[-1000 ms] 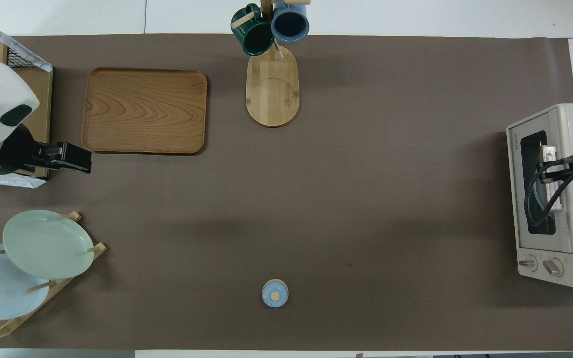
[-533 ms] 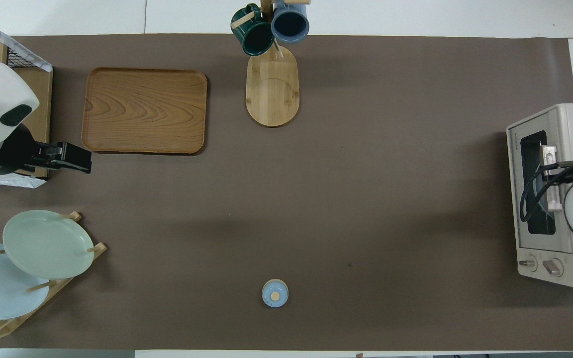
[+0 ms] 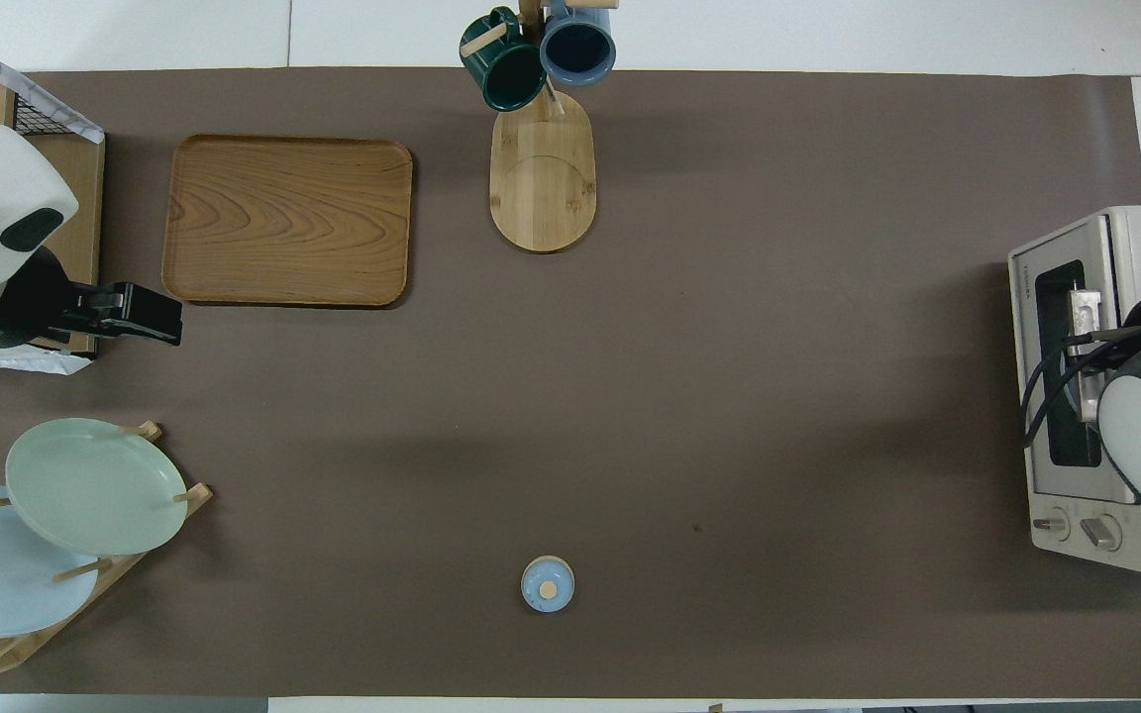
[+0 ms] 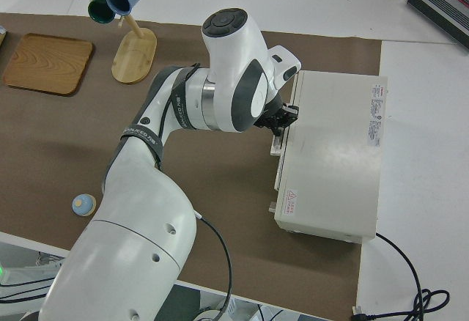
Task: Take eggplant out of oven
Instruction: 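Reach the right gripper into the open toaster oven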
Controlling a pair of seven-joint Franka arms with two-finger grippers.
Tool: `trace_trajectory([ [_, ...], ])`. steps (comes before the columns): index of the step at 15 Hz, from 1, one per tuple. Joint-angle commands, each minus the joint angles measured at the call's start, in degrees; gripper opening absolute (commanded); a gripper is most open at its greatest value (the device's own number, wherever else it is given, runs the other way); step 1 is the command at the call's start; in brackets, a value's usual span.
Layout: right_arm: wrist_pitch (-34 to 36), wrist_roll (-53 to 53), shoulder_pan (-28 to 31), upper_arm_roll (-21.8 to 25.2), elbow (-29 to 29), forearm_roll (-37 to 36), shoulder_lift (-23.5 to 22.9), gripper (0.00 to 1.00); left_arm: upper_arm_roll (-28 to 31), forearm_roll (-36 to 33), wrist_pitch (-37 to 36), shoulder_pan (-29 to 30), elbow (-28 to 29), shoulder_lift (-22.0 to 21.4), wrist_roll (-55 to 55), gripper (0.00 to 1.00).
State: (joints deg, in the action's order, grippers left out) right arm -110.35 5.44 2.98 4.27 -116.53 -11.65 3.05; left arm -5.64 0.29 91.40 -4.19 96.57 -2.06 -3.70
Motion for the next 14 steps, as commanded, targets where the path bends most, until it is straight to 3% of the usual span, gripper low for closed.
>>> trace_trajectory([
  [1, -6.0, 0.3, -0.7, -0.2, -3.3, 0.0, -2.0, 0.0, 0.2, 0.6, 0.0, 0.1, 0.6, -0.8, 0.1, 1.0],
  [9, -21.7, -5.5, -6.0, -0.5, -11.3, 0.1, -5.3, 0.0, 0.2, 0.6, 0.0, 0.1, 0.6, -0.8, 0.0, 1.0],
  [14, -23.7, -7.7, -7.5, -0.6, -11.9, 2.7, -8.6, 0.0, 0.2, 0.6, 0.0, 0.1, 0.6, -0.8, 0.0, 1.0],
])
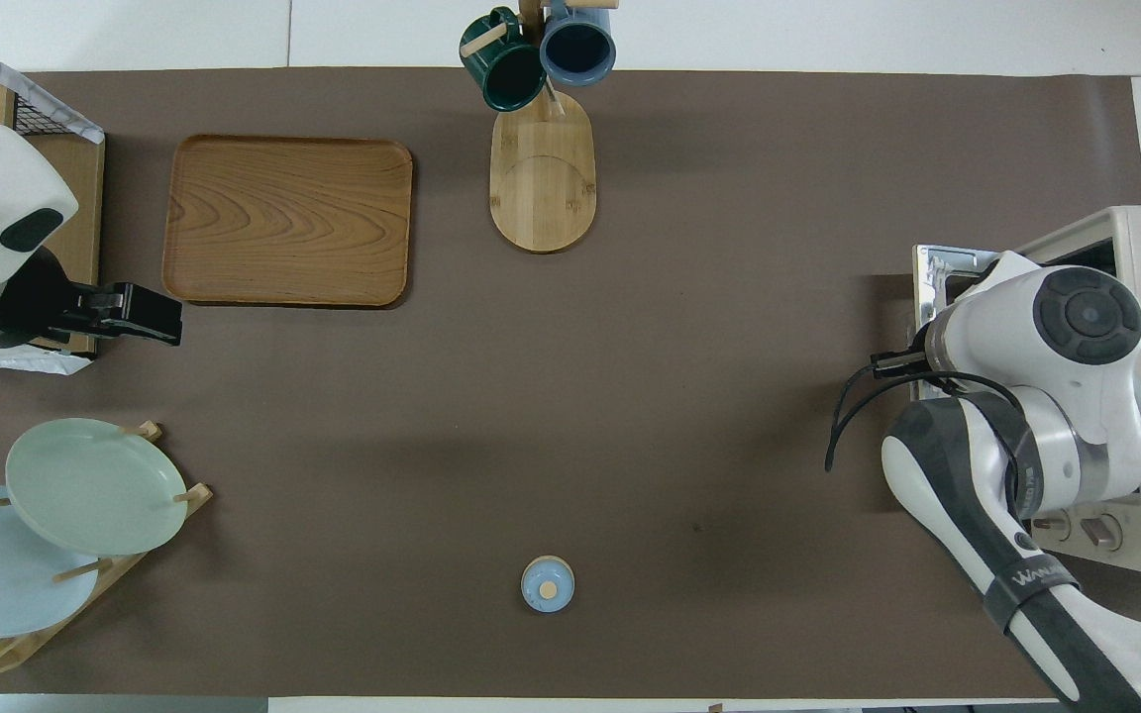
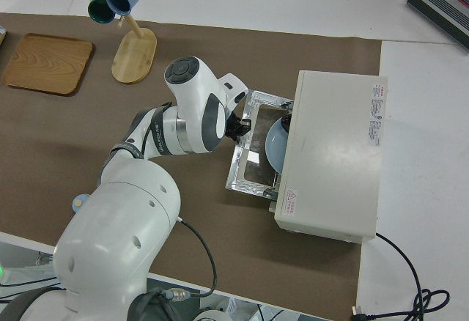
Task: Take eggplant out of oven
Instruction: 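Reach the right gripper into the open toaster oven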
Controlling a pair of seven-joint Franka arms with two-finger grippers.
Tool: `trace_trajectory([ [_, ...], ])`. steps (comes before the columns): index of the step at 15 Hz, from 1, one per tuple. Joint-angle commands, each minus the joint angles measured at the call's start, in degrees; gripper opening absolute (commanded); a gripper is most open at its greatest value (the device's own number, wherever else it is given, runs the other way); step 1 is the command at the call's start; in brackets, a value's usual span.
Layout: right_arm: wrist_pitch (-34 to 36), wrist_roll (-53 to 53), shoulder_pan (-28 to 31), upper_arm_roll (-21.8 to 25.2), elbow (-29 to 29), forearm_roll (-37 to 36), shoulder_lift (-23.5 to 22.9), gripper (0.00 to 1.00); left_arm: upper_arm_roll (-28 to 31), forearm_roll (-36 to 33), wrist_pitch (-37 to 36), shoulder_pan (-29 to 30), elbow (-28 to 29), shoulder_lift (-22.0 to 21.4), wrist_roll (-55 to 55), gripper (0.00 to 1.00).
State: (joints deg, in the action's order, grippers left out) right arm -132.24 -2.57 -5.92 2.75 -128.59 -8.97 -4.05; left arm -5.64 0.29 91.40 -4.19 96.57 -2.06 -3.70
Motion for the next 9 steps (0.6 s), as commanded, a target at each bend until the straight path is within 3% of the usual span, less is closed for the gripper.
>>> trace_trajectory([
  [1, -2.1, 0.3, 1.4, 0.9, 0.2, 1.0, -1.9, 0.0, 0.2, 0.6, 0.0, 0.1, 0.6, -0.8, 0.1, 1.0],
  [9, -2.3, 0.0, 1.3, 0.8, -0.3, 7.1, -3.5, 0.0, 0.2, 0.6, 0.0, 0.1, 0.6, -0.8, 0.0, 1.0],
])
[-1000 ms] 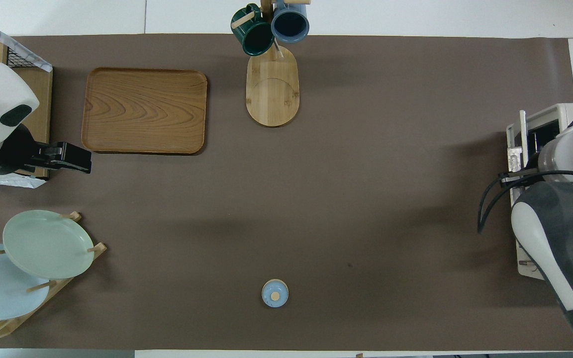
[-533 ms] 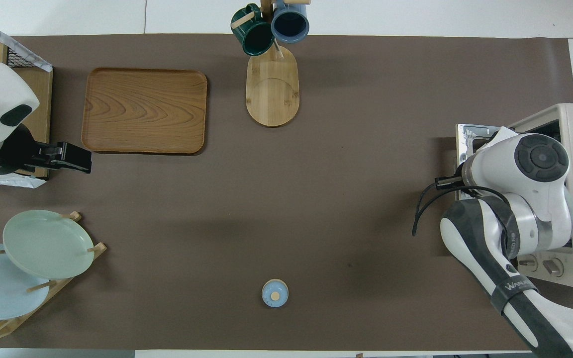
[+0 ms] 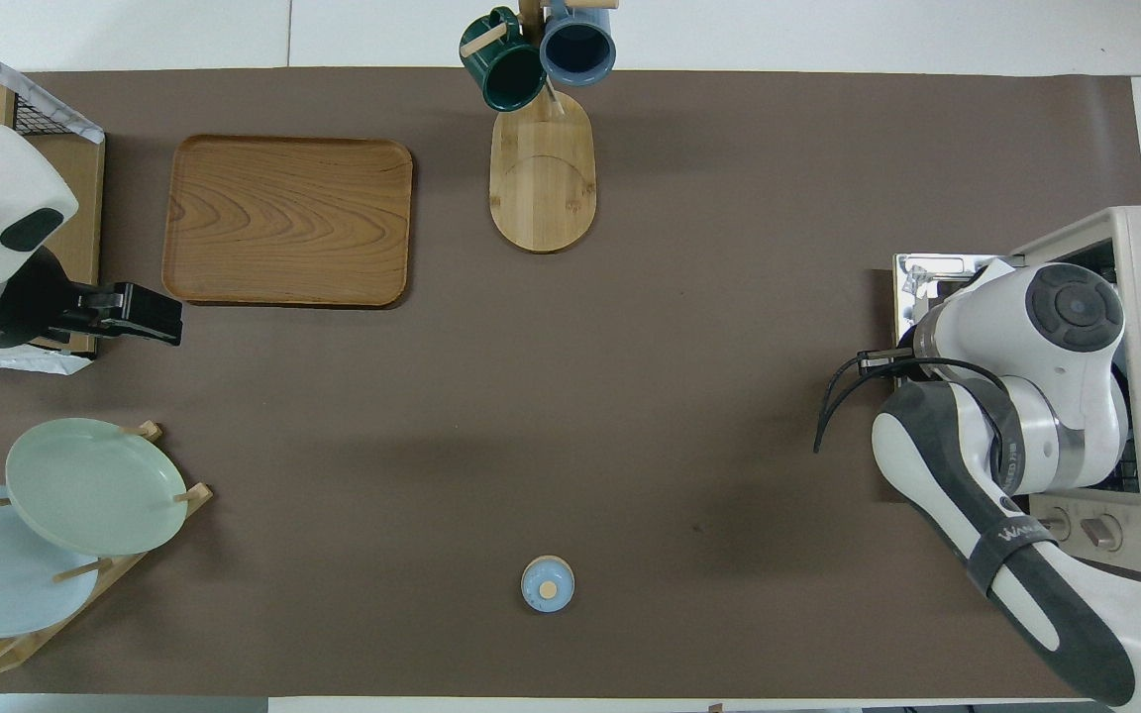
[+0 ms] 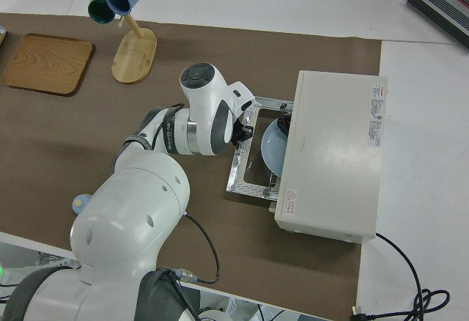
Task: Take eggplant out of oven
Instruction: 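Reach the right gripper into the open toaster oven, then grasp the light blue plate inside the oven with the right gripper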
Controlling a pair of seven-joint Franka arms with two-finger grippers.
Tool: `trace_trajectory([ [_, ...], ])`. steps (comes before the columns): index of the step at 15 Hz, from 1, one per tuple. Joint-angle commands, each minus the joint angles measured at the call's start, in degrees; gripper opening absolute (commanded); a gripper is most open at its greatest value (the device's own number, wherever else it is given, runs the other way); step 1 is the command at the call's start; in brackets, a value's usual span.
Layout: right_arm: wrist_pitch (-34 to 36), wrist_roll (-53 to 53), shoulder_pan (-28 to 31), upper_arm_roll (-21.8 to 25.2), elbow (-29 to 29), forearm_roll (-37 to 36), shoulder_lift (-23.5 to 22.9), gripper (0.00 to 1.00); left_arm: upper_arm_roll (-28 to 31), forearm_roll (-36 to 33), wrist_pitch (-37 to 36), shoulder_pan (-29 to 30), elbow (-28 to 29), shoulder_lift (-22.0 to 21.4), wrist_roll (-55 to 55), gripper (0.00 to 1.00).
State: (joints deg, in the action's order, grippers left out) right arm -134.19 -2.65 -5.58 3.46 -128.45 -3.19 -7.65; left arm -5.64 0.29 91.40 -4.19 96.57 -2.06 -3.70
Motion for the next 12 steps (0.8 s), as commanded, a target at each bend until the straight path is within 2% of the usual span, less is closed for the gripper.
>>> trace_trajectory([
  [1, -0.4, 0.1, 0.9, 0.1, -0.5, 2.1, 0.1, 0.0, 0.2, 0.6, 0.0, 0.1, 0.6, -0.8, 0.0, 1.0],
  [6, 0.8, -3.3, -4.0, 0.0, 0.5, 4.7, 0.1, 0.0, 0.3, 0.6, 0.0, 0.1, 0.6, -0.8, 0.0, 1.0],
  [9, 8.6, -3.8, -5.8, 0.2, 5.4, 4.4, 1.0, 0.0, 0.2, 0.6, 0.0, 0.1, 0.6, -0.8, 0.1, 1.0],
  [10, 12.6, -3.9, -5.2, 0.2, 7.9, 3.7, 1.2, 0.07, 0.2, 0.6, 0.0, 0.1, 0.6, -0.8, 0.0, 1.0],
  [11, 15.7, -3.9, -4.9, 0.7, 9.7, 3.6, 1.3, 0.18, 0.2, 0.6, 0.0, 0.1, 0.6, -0.8, 0.0, 1.0],
  [12, 18.3, -3.9, -4.1, 0.8, 10.6, 2.5, 2.2, 0.23, 0.2, 0.6, 0.0, 0.1, 0.6, -0.8, 0.0, 1.0],
])
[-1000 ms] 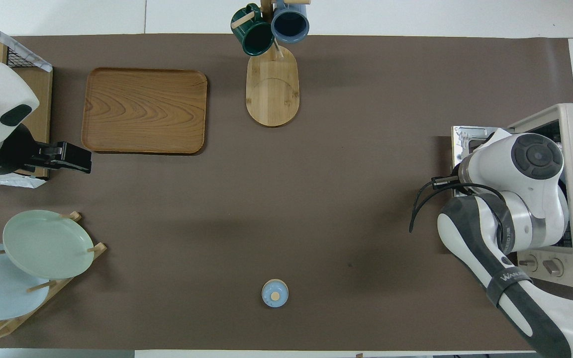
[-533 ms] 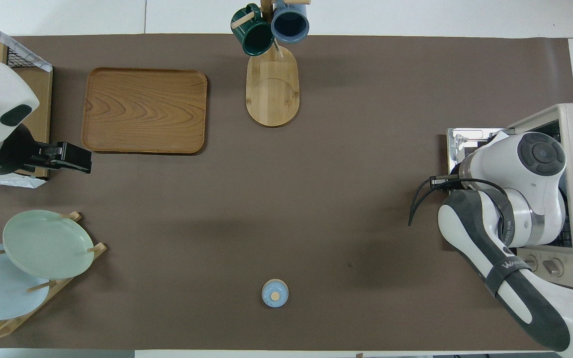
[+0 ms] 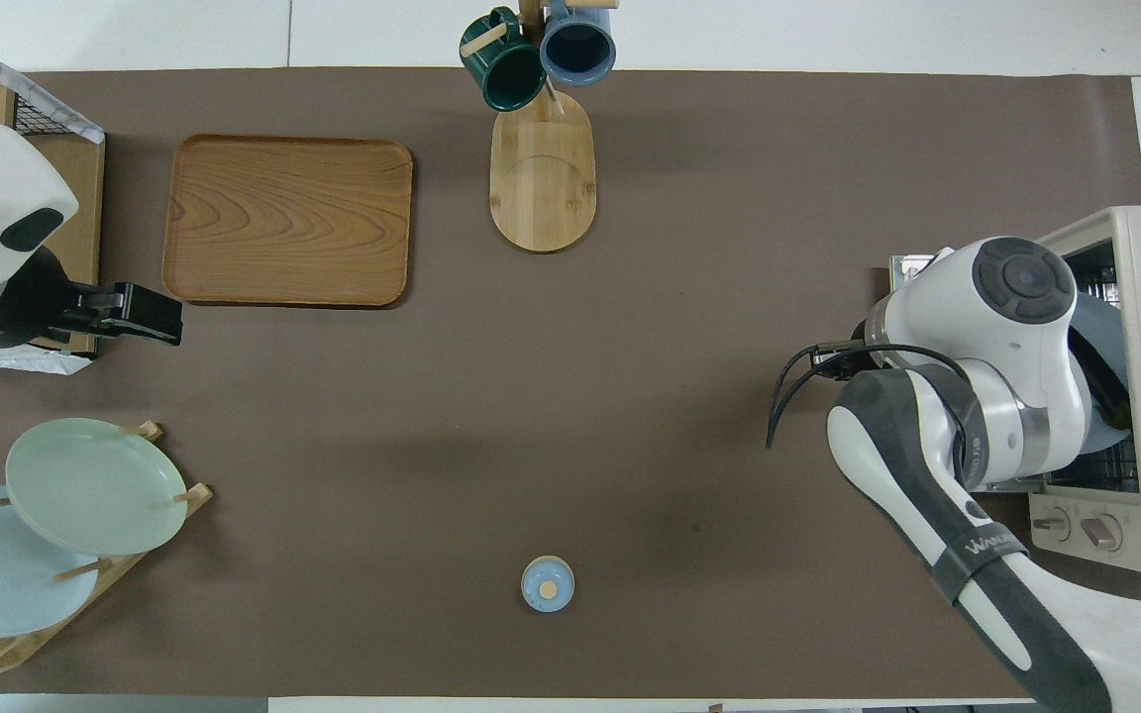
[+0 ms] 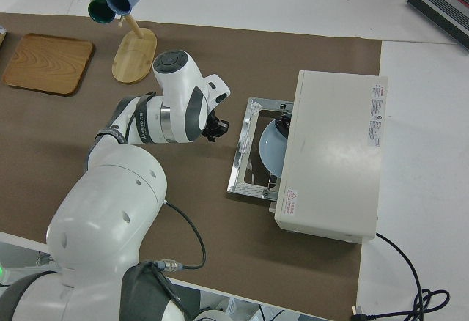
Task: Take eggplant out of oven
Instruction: 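Grasp the light blue plate inside the oven with the right gripper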
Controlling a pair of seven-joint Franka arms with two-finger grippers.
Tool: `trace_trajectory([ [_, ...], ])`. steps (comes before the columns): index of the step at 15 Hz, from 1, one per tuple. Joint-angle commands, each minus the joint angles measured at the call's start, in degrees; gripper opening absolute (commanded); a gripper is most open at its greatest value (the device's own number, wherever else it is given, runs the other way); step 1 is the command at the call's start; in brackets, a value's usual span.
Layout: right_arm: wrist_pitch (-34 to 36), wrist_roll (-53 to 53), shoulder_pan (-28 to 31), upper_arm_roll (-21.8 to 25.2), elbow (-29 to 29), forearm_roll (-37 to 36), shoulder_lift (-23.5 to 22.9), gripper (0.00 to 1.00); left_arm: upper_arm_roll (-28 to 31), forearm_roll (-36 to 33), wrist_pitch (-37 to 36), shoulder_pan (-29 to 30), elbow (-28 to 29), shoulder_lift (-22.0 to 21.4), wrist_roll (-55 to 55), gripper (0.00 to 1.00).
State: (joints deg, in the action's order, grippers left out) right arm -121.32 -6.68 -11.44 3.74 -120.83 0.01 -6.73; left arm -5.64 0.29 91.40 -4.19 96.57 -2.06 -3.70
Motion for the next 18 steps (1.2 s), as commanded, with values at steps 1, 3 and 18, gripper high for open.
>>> trace_trajectory([
  [1, 6.7, 0.3, 3.1, 0.4, 3.1, -3.8, 2.6, 0.27, 0.2, 0.6, 0.0, 0.1, 0.6, -0.8, 0.0, 1.0],
  [3, 9.3, 0.4, 3.8, 0.4, 3.0, -10.4, 3.5, 0.29, 0.2, 0.6, 0.0, 0.1, 0.6, -0.8, 0.0, 1.0],
  [18, -0.5, 12.8, 10.6, 0.4, -5.1, -11.8, 5.9, 0.07, 0.2, 0.6, 0.0, 0.1, 0.6, -0.8, 0.0, 1.0],
])
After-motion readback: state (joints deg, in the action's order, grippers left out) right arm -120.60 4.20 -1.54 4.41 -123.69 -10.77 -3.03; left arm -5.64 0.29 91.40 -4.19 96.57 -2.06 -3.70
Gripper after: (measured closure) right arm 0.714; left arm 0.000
